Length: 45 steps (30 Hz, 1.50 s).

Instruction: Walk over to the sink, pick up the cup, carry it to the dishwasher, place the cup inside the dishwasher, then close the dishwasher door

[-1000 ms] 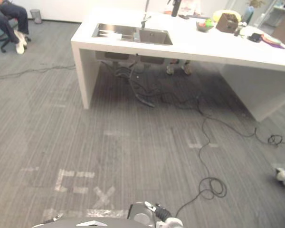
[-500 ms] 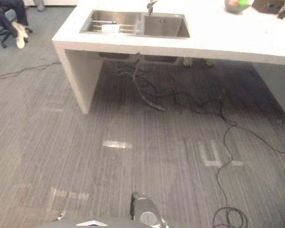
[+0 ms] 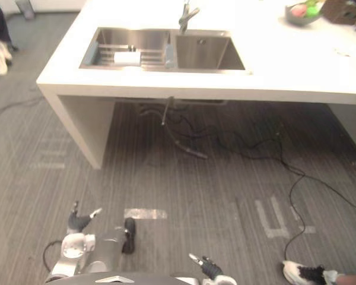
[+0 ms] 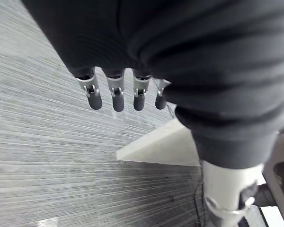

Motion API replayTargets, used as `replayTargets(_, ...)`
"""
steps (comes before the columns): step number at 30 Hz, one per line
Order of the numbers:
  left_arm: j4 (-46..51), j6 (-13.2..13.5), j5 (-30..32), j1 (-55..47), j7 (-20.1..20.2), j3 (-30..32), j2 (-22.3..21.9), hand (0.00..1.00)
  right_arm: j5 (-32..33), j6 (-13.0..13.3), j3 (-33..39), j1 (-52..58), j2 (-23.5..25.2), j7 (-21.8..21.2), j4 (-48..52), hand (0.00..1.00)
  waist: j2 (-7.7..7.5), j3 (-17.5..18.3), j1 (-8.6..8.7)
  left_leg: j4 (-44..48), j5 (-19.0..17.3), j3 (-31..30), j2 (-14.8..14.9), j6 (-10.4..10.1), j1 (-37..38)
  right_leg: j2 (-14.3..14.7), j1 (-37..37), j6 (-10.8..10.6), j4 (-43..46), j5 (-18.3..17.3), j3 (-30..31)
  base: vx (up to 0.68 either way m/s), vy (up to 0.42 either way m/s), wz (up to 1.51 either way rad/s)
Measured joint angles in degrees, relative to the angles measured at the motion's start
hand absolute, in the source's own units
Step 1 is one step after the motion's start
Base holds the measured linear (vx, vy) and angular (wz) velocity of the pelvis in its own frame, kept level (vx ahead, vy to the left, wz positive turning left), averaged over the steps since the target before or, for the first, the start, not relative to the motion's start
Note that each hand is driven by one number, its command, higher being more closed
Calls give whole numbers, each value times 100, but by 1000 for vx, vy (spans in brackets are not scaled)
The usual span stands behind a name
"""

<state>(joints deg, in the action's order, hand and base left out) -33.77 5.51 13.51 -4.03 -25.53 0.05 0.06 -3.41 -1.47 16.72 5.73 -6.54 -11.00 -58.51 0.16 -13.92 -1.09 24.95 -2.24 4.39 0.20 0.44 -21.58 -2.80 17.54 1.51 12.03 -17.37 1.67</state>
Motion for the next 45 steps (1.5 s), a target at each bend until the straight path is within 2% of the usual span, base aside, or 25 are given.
replayTargets(2,399,-15,35,-71,-12,-201,51,0,91,-80,-7,10,40,1,-130,0,-145,8,-68,-169,-54,30,-171,141,271,-156,-193,-127,696,119,85,477,207,16)
replayTargets(3,841,-67,35,-100,-18,-389,151,0,93,-124,37,68,123,-3,-244,0,-229,67,-67,-303,-157,85,-314,311,550,-255,-501,-680,1658,370,102,419,143,9)
replayTargets(4,1053,-99,34,-91,-14,-437,201,0,100,-124,41,69,128,-2,-292,0,-254,83,-50,-319,-200,135,-343,373,646,-303,-674,-1001,2127,545,108,422,117,12)
replayTargets(5,1410,-182,34,-68,19,-474,286,0,154,-117,47,67,141,-2,-304,0,-289,97,-46,-332,-319,220,-370,449,806,-389,-984,-1675,2836,969,147,517,138,-16)
replayTargets(6,1951,-339,29,-55,73,-475,401,0,196,-94,49,64,147,-5,-296,0,-358,106,-80,-533,-505,244,-491,482,1214,-573,-1583,-1786,4062,1696,104,513,137,-31)
replayTargets(7,2159,-423,30,-53,81,-464,477,0,213,-71,76,67,168,-11,-296,0,-354,96,-80,-689,-508,246,-549,488,1410,-681,-1885,-1628,4667,1657,-3,418,108,-45)
replayTargets(8,2388,-530,32,-28,81,-468,551,0,228,-29,139,69,177,-22,-293,0,-370,107,-51,-899,-516,243,-581,502,1720,-751,-2299,-1215,5325,1488,-211,372,72,-30)
replayTargets(9,2593,-658,33,40,68,-479,569,0,278,24,162,94,153,-36,-280,0,-275,106,15,-1120,-545,158,-563,532,2070,-702,-2743,-749,5728,1218,-528,371,56,-16)
replayTargets(11,2711,-761,33,299,-22,-521,584,0,372,58,167,137,167,-18,-266,0,-231,123,211,-1315,-602,-60,-532,566,2447,-663,-3290,-507,5537,844,-1019,408,-16,45)
replayTargets(13,2822,-852,33,578,-34,-580,553,0,422,84,199,331,258,11,-244,0,-232,128,338,-1329,-713,-326,-506,478,2712,-705,-3565,-474,4675,633,-1274,397,-105,85)
replayTargets(16,3556,-875,35,771,-35,-528,600,0,420,123,210,742,390,125,-245,0,-154,171,461,-1160,-1132,-926,-261,201,3002,-616,-3450,-427,2403,633,-1301,479,-216,94)
replayTargets(18,4180,-832,92,727,-46,-478,699,0,407,42,101,1099,603,123,-289,0,-281,318,428,-700,-1700,-1029,-96,-241,3077,-499,-3140,-392,1243,1501,-870,528,-323,77)
replayTargets(19,4223,-782,162,693,-60,-451,671,0,416,-3,16,1120,612,123,-312,0,-202,366,421,-585,-1858,-1029,54,-329,3124,-425,-3110,-400,1380,1281,-979,528,-339,42)
replayTargets(21,4645,-773,331,433,-123,-511,545,0,385,-121,-170,1247,357,-46,-272,0,112,540,358,-337,-1726,-628,495,-584,3136,-113,-2984,-181,1421,914,-1126,502,-321,0)
replayTargets(23,4875,-758,371,428,-122,-619,545,0,297,-219,-287,1248,206,-130,-242,0,199,593,361,240,-1499,-531,609,-683,2917,-7,-2775,-123,1274,788,-1189,455,-329,6)
replayTargets(24,5176,-745,371,435,-78,-696,537,0,186,-321,-314,1296,84,-170,-118,0,290,600,355,1493,-1253,-394,875,-787,2355,157,-2400,-104,920,790,-1232,373,-271,9)
replayTargets(26,5366,-669,375,436,-13,-691,560,0,65,-372,-313,1375,-6,-174,-71,0,239,635,310,2213,-1378,-28,1150,-717,1959,232,-2031,-39,544,836,-1300,248,-160,-3)
replayTargets(27,5385,-640,414,445,33,-683,581,0,64,-381,-306,1394,-43,-181,-100,0,217,717,294,2136,-1478,164,1221,-648,1857,227,-1848,10,338,870,-1306,314,-182,-6)
replayTargets(29,5465,-603,487,459,233,-696,671,0,37,-394,-291,1399,-175,-253,-179,0,265,793,315,838,-1435,502,1235,-489,1869,206,-1493,12,-156,1005,-1315,274,-102,2)
replayTargets(30,5520,-585,552,543,374,-719,689,0,20,-375,-230,1387,-269,-324,-242,0,398,868,385,-364,-692,559,1202,-398,1847,254,-1472,-54,-309,1059,-1347,202,24,9)
replayTargets(31,5519,-583,605,606,440,-739,700,0,19,-375,-192,1375,-296,-347,-275,0,455,889,407,-722,-429,544,1195,-497,1842,296,-1478,-73,-349,1069,-1348,240,67,5)
replayTargets(32,5508,-591,682,659,558,-763,760,0,22,-379,-192,1346,-297,-358,-314,0,447,955,430,-1069,-363,516,1134,-636,1996,281,-1490,-104,-383,1077,-1336,161,66,7)
replayTargets(35,5274,-712,898,1081,1046,-1005,1188,0,38,-397,-59,1240,-230,-371,-317,0,331,909,514,-2227,88,524,907,-656,2430,159,-1474,-226,-572,1169,-1367,83,88,12)
replayTargets(39,4645,-1082,1065,1181,1682,-1157,1583,0,25,-512,-29,1137,-268,-373,-309,0,324,896,625,-2536,221,566,734,-578,2649,44,-1271,-349,-869,1346,-1350,-15,79,3)
replayTargets(45,4375,-1201,1774,1408,2601,-1403,2122,0,-56,-518,-77,1057,-325,-325,-282,0,349,896,717,-2942,501,650,667,-502,2679,30,-1366,-430,-1149,1576,-1339,-101,31,-4)
